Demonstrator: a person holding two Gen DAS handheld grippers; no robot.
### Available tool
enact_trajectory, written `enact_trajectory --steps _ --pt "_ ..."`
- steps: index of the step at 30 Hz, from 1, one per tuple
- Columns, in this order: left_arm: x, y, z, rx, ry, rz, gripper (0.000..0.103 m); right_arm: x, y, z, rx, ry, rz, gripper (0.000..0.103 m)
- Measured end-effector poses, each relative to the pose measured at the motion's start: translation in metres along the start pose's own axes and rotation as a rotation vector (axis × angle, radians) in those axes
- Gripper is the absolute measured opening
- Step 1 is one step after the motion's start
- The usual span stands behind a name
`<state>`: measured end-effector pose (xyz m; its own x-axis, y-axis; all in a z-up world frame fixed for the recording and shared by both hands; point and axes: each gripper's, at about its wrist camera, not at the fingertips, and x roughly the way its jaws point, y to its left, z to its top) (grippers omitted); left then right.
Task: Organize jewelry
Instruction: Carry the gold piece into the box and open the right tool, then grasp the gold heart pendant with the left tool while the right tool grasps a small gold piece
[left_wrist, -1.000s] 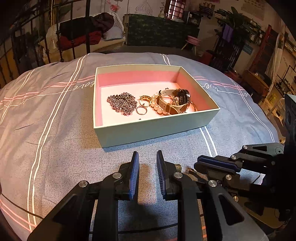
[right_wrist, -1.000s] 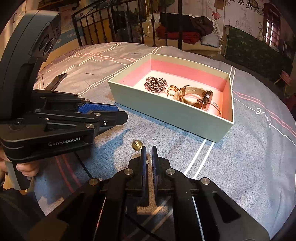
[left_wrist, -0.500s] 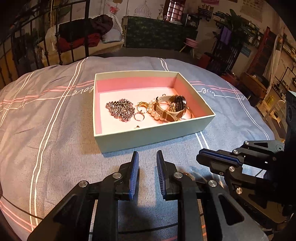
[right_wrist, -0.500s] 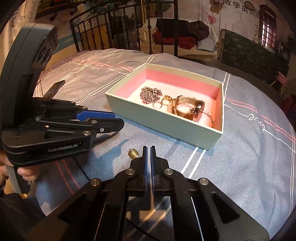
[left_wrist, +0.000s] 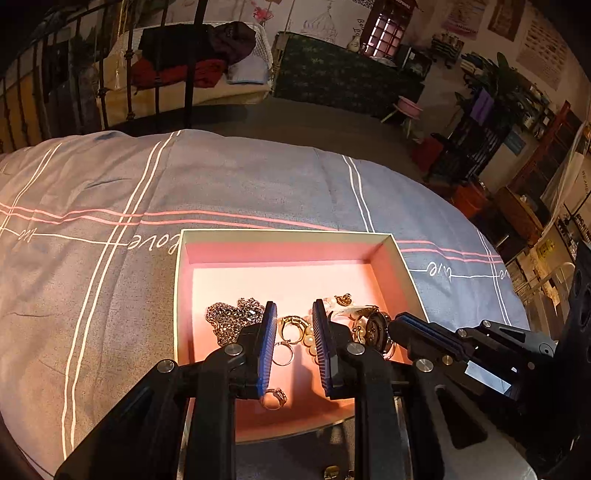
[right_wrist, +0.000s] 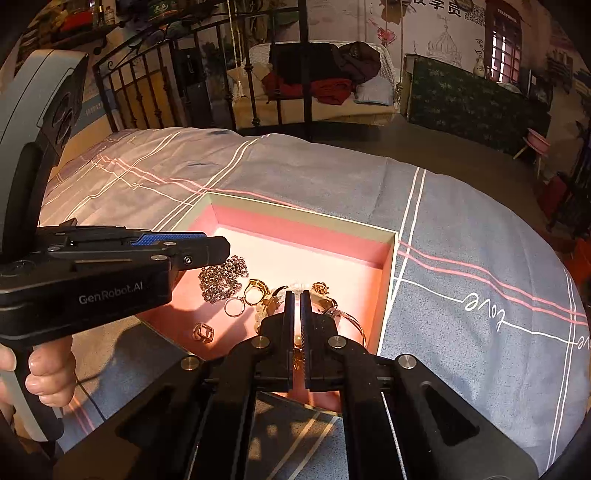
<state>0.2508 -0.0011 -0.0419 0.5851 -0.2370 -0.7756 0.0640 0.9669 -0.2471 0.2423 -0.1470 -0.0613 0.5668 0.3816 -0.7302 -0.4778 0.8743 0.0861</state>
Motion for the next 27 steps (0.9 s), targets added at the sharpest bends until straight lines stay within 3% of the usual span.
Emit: enact_trajectory --steps 2,4,5,6,7,8,14,18,22,25,27 --pt "-0.001 0.000 -0.001 0.002 0.000 -0.003 0.021 0.001 0.002 -0.002 -0.010 0.007 0.005 0.004" --pt "-0.004 0.001 -0.001 -0.002 -0.010 0.006 0.047 -0.002 0.002 -0.005 -0.003 0.002 0.006 0.006" --pt "-0.010 0.003 -0.001 -0.018 -0.029 0.014 0.075 -0.005 0.002 -0.007 0.001 -0.002 0.011 0.020" --pt "-0.017 0.005 -0.001 -0.039 -0.062 0.018 0.086 -0.009 0.002 -0.010 0.002 -0.011 0.008 0.060" --pt "-0.025 0.008 -0.002 -0.054 -0.090 0.011 0.087 -0.015 0.004 -0.014 -0.004 -0.033 -0.003 0.083" --pt "-0.032 0.010 -0.003 -0.064 -0.106 0.002 0.090 -0.021 0.006 -0.019 -0.014 -0.061 -0.008 0.097" --pt "-0.062 0.016 -0.027 -0.057 -0.143 -0.030 0.094 -0.039 0.017 -0.055 -0.037 -0.052 0.025 0.097" --pt "-0.065 0.013 -0.058 -0.002 -0.115 -0.011 0.094 -0.037 0.033 -0.086 -0.076 -0.002 0.015 0.097" --pt "-0.054 0.007 -0.093 0.073 -0.052 0.027 0.093 -0.030 0.047 -0.110 -0.106 0.055 0.063 0.097" --pt "-0.042 0.002 -0.107 0.130 -0.001 0.022 0.090 -0.030 0.050 -0.116 -0.116 0.067 0.075 0.088" --pt "-0.035 -0.004 -0.112 0.167 0.018 0.025 0.080 -0.032 0.050 -0.118 -0.113 0.066 0.075 0.085"
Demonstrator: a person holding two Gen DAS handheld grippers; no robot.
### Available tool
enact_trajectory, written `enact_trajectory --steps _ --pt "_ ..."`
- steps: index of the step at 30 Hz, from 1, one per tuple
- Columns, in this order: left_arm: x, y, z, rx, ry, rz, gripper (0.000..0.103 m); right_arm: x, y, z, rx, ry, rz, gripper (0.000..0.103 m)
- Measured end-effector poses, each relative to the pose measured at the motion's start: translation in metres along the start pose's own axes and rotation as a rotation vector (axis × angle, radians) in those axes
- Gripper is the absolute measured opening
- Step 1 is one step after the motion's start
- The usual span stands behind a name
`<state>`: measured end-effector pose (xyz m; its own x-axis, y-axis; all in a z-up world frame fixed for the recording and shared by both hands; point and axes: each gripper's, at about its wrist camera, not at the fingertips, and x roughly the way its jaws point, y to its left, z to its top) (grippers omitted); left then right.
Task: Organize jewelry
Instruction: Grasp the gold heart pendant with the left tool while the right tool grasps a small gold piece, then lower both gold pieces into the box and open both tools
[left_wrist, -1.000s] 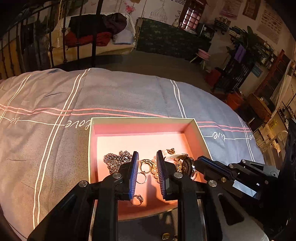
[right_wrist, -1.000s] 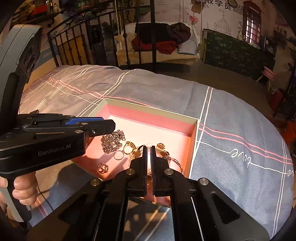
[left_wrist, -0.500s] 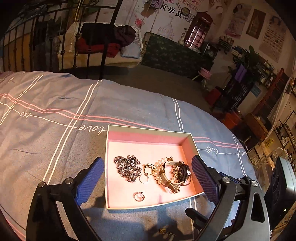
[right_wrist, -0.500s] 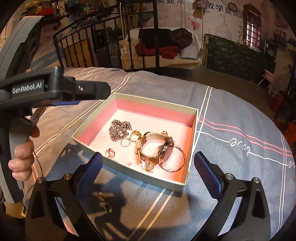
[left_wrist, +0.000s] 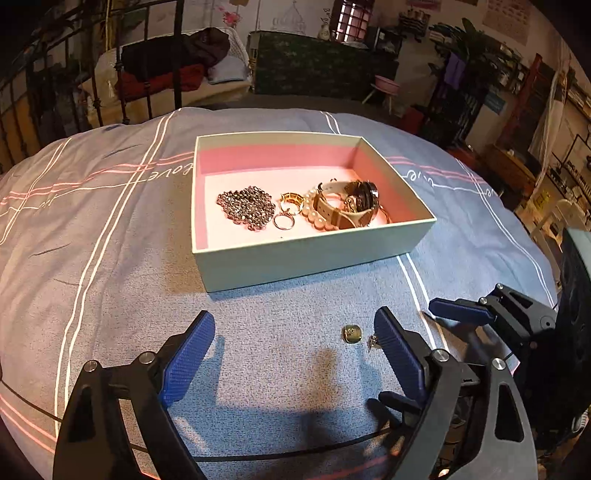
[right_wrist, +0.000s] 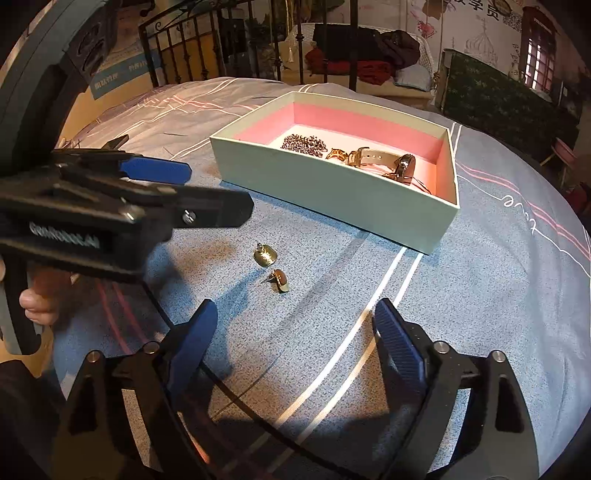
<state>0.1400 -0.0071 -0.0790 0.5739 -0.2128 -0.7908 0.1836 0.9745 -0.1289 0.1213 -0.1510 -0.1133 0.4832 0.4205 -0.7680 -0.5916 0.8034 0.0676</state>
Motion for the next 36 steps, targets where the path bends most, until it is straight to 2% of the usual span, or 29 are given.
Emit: enact_trajectory --steps 3,6,8,10,12,13,15,17,19,20,21,22,31,36 --pt "0.012 -0.009 -0.002 0.051 0.021 -0.007 0.068 0.001 -0.004 -0.002 0.020 0.009 0.002 0.084" --pt "0.022 -0.016 -0.008 0.088 0.044 -0.008 0.064 0.002 -0.006 -0.003 0.031 0.014 0.005 0.084" --pt "0.026 -0.019 -0.012 0.123 0.032 0.026 0.060 0.003 -0.005 -0.003 0.029 0.018 0.008 0.084" --pt "0.026 -0.022 -0.014 0.153 0.017 0.047 0.051 0.006 -0.003 -0.003 0.018 0.028 0.007 0.081" --pt "0.025 -0.020 -0.012 0.153 0.011 0.039 0.031 0.007 0.000 -0.001 0.007 0.028 0.014 0.076" --pt "0.025 -0.017 -0.011 0.148 0.009 0.034 0.026 0.008 0.000 0.001 0.003 0.027 0.017 0.074" --pt "0.025 -0.012 -0.008 0.135 0.011 0.030 0.015 0.012 0.002 0.006 -0.007 0.024 0.026 0.063" --pt "0.025 -0.006 -0.006 0.106 0.014 0.019 0.012 0.016 0.004 0.012 -0.022 0.022 0.029 0.053" --pt "0.023 -0.002 -0.005 0.082 0.016 0.016 0.012 0.018 0.007 0.017 -0.039 0.019 0.040 0.038" --pt "0.023 -0.001 -0.005 0.075 0.018 0.017 0.012 0.019 0.008 0.018 -0.046 0.020 0.049 0.025" --pt "0.022 0.000 -0.005 0.067 0.021 0.018 0.012 0.020 0.010 0.019 -0.051 0.023 0.052 0.016" --pt "0.022 0.001 -0.005 0.061 0.024 0.016 0.012 0.020 0.010 0.019 -0.056 0.024 0.053 0.013" --pt "0.010 0.000 0.000 0.023 0.024 -0.019 0.012 0.003 0.004 0.016 -0.005 -0.015 0.030 0.013" --pt "-0.002 -0.005 0.015 0.021 -0.019 -0.034 0.012 -0.013 -0.007 0.032 -0.005 -0.071 -0.006 0.012"
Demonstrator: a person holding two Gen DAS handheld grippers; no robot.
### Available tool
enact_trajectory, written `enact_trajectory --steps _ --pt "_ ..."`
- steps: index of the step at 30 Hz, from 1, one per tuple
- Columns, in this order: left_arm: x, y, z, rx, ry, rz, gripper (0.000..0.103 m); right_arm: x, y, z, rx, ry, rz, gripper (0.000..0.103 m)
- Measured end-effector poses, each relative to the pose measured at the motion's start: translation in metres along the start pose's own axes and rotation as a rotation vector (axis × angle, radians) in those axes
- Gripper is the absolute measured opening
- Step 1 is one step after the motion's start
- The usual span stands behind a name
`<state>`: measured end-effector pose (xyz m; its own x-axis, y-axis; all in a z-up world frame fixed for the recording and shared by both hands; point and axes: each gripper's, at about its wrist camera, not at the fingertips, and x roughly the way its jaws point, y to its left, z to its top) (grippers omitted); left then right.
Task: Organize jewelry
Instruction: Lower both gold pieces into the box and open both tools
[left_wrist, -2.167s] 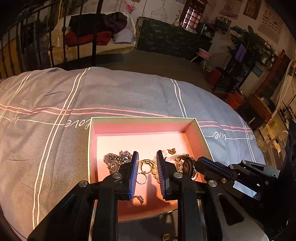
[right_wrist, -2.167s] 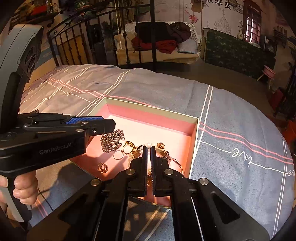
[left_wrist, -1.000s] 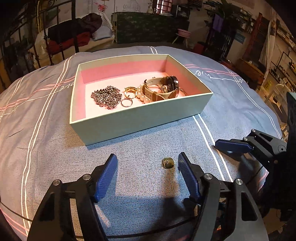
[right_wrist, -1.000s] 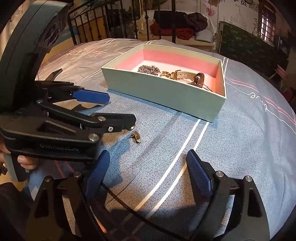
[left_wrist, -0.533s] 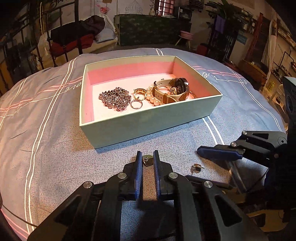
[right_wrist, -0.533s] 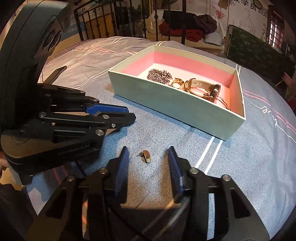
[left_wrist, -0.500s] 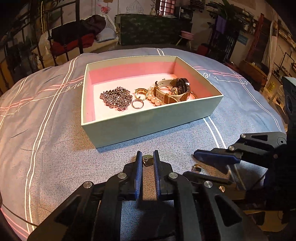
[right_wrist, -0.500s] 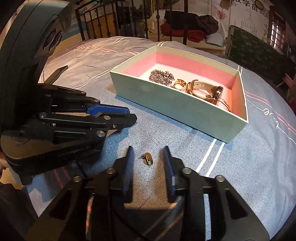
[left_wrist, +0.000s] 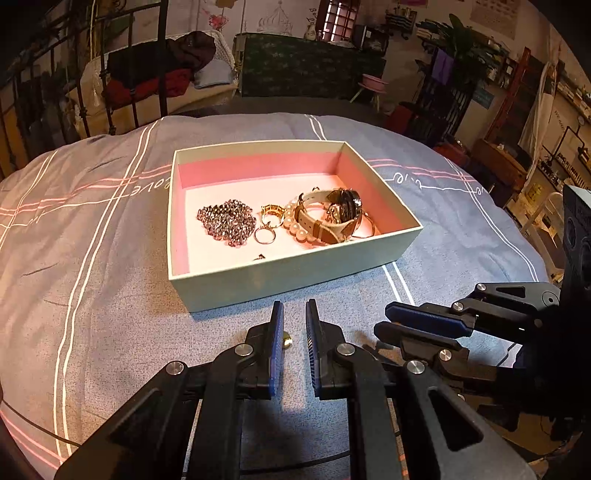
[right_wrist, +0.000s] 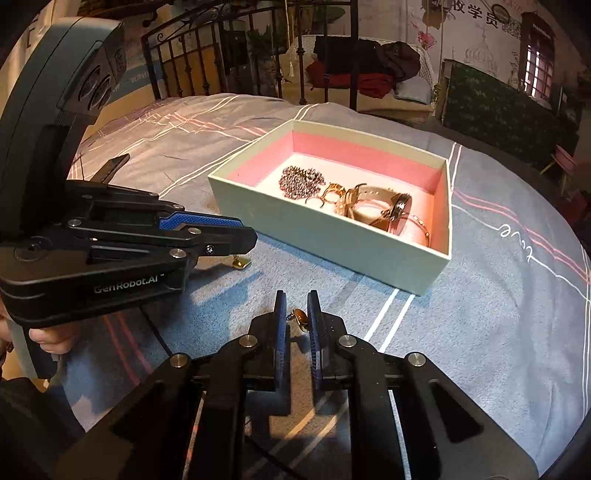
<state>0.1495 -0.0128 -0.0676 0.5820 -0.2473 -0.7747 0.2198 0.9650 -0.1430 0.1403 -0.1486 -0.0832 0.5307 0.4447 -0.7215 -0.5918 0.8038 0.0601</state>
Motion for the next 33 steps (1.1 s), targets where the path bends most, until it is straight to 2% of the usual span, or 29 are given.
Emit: enact_trajectory --steps 9,16,33 --pt "-0.009 -0.003 0.047 0.007 -0.082 0.020 0.012 -0.014 -0.034 0.055 0.025 -0.092 -0.048 0.012" --pt "0.001 0.005 0.093 -0.022 -0.113 0.051 0.012 0.000 -0.053 0.083 0.066 -0.088 -0.103 0.012" --pt "0.026 0.008 0.096 -0.036 -0.066 0.075 0.012 0.019 -0.058 0.084 0.083 -0.055 -0.110 0.013"
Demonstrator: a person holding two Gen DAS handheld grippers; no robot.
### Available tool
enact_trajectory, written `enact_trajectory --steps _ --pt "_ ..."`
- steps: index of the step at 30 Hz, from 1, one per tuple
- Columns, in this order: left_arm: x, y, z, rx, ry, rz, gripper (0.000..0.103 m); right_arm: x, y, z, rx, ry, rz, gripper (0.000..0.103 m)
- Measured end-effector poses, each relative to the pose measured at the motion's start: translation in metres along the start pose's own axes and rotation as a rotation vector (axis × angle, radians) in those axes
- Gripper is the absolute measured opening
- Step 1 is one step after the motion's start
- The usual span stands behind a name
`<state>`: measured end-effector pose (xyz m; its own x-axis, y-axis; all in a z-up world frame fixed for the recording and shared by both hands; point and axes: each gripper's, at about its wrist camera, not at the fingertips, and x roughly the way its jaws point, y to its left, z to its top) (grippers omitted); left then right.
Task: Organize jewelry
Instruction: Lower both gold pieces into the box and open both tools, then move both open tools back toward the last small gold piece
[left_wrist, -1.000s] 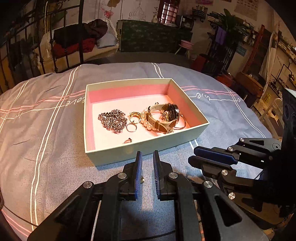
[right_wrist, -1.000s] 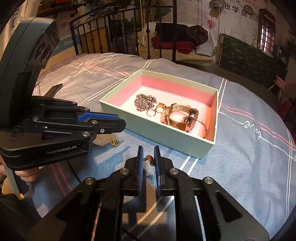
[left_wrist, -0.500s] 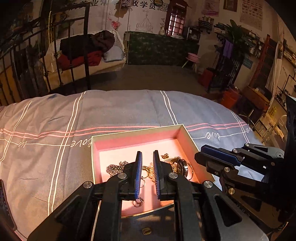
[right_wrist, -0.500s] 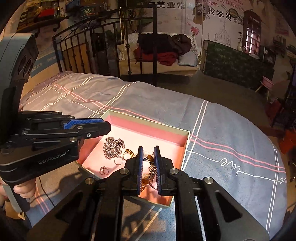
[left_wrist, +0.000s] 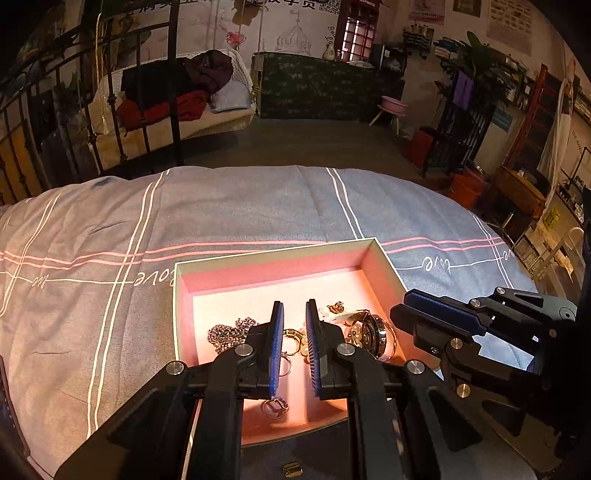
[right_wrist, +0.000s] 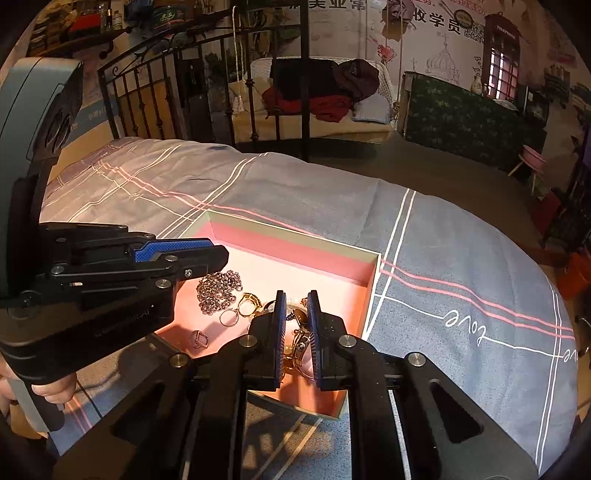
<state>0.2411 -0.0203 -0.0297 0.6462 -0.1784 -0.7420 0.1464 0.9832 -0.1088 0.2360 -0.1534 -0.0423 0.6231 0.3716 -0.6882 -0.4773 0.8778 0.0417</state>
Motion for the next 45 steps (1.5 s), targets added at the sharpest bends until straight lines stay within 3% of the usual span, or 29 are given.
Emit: enact_trajectory --steps 31,32,33,34,35,36,40,45 --pt "-0.001 0.005 -0.001 -0.024 0.004 0.013 0.012 0.002 0.003 -0.006 -0.008 0.008 0.024 0.014" --pt "-0.004 0.005 -0.001 -0.032 0.002 0.019 0.015 0.002 0.004 -0.007 -0.009 0.008 0.010 0.026" --pt "-0.007 0.007 -0.001 -0.041 -0.003 0.024 0.029 -0.001 0.005 -0.008 -0.014 -0.009 -0.008 0.055" --pt "-0.013 0.008 -0.002 -0.050 -0.019 0.028 0.039 -0.006 0.007 -0.009 -0.019 -0.032 -0.027 0.072" --pt "-0.020 0.009 -0.004 -0.056 -0.043 0.034 0.061 -0.011 0.009 -0.011 -0.023 -0.055 -0.035 0.085" --pt "-0.027 0.010 -0.007 -0.060 -0.064 0.037 0.069 -0.016 0.010 -0.014 -0.023 -0.066 -0.037 0.085" --pt "-0.044 0.009 -0.030 -0.051 -0.065 0.007 0.069 -0.024 0.016 -0.032 -0.021 -0.037 -0.062 0.091" --pt "-0.046 0.002 -0.082 -0.009 0.012 -0.001 0.070 -0.025 0.023 -0.076 -0.013 0.057 -0.099 0.095"
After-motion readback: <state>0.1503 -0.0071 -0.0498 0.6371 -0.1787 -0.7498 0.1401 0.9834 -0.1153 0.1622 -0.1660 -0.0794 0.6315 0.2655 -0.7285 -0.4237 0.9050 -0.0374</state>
